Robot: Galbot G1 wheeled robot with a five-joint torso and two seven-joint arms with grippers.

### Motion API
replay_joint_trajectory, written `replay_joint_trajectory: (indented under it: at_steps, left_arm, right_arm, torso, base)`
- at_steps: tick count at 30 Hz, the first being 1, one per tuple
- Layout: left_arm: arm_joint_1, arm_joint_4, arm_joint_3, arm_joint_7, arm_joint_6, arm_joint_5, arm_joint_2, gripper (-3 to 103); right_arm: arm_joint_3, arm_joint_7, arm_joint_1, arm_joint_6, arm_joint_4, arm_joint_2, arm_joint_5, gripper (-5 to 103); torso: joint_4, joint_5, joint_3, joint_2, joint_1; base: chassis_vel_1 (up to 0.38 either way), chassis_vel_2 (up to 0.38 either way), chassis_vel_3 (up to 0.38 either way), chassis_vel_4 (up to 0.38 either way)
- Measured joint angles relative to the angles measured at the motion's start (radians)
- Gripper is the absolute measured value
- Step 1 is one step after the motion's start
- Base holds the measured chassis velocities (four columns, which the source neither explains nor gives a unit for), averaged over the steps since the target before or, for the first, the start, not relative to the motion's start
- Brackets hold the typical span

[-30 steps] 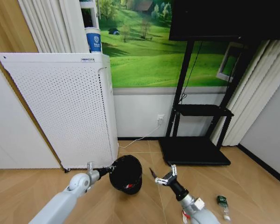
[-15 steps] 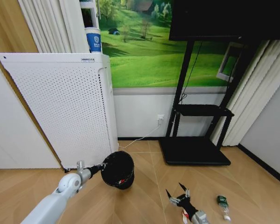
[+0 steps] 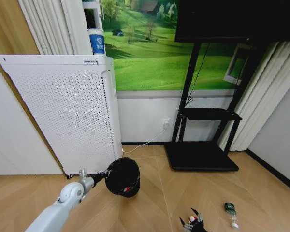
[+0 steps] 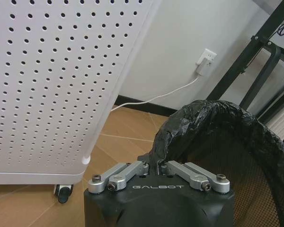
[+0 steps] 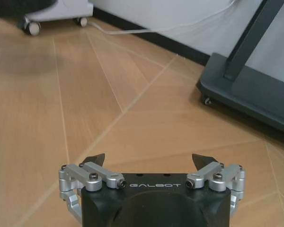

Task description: Pick up the trash bin and place the garbage on the floor into it.

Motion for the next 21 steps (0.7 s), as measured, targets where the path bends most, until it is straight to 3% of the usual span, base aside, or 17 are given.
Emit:
replay_joint_trajectory:
  at_steps: [7, 21]
  left_arm:
    - [0.031, -0.013, -0.027, 0.014, -0.005, 0.012, -0.001, 4]
    - [0.040, -0.020, -0.034, 0.016, -0.008, 0.020, -0.004, 4]
  right_arm:
    - [-0.005, -0.011, 0.038, 0.047, -0.123, 0.003, -0.026, 100]
    - [0.024, 0.003, 0.016, 0.116, -0.096, 0.024, -0.085, 100]
  torso:
    - [-0.0003, -0.0001, 0.000, 0.000, 0.000]
    - [-0.0002, -0.0002, 0.000, 0.000, 0.000]
  base:
    - [0.000, 0.000, 0.000, 0.000]
    - [0.000, 0.000, 0.000, 0.000]
